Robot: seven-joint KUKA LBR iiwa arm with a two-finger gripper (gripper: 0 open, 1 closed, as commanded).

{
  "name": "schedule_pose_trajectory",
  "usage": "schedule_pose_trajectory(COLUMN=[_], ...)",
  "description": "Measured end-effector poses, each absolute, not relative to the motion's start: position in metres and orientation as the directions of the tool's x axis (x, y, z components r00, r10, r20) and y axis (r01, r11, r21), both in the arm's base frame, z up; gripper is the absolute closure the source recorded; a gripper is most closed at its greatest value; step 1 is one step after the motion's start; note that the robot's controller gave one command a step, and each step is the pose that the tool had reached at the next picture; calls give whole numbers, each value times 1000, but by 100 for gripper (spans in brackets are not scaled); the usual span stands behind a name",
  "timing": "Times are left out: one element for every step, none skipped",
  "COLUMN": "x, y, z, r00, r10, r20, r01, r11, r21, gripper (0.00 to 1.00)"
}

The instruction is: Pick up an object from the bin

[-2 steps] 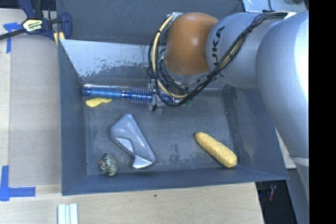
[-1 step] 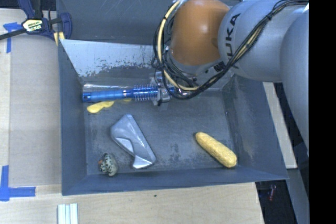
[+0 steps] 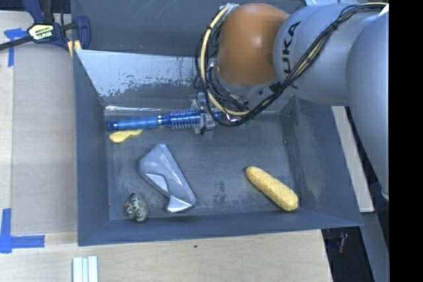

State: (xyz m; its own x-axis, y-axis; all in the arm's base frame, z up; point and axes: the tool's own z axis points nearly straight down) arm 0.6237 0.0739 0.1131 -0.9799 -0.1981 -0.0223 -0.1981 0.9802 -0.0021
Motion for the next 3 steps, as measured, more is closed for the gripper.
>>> schedule_pose_trajectory(x=[621, 619, 624], y=[105, 85, 111], z=[69, 141, 201], r00=[-942, -938, -891], r10=[-334, -347, -454], r20=[-25, -19, -18], r01=[-334, -347, -454], r11=[943, 938, 891], r21=[-9, -5, -5], gripper=[100, 100, 100])
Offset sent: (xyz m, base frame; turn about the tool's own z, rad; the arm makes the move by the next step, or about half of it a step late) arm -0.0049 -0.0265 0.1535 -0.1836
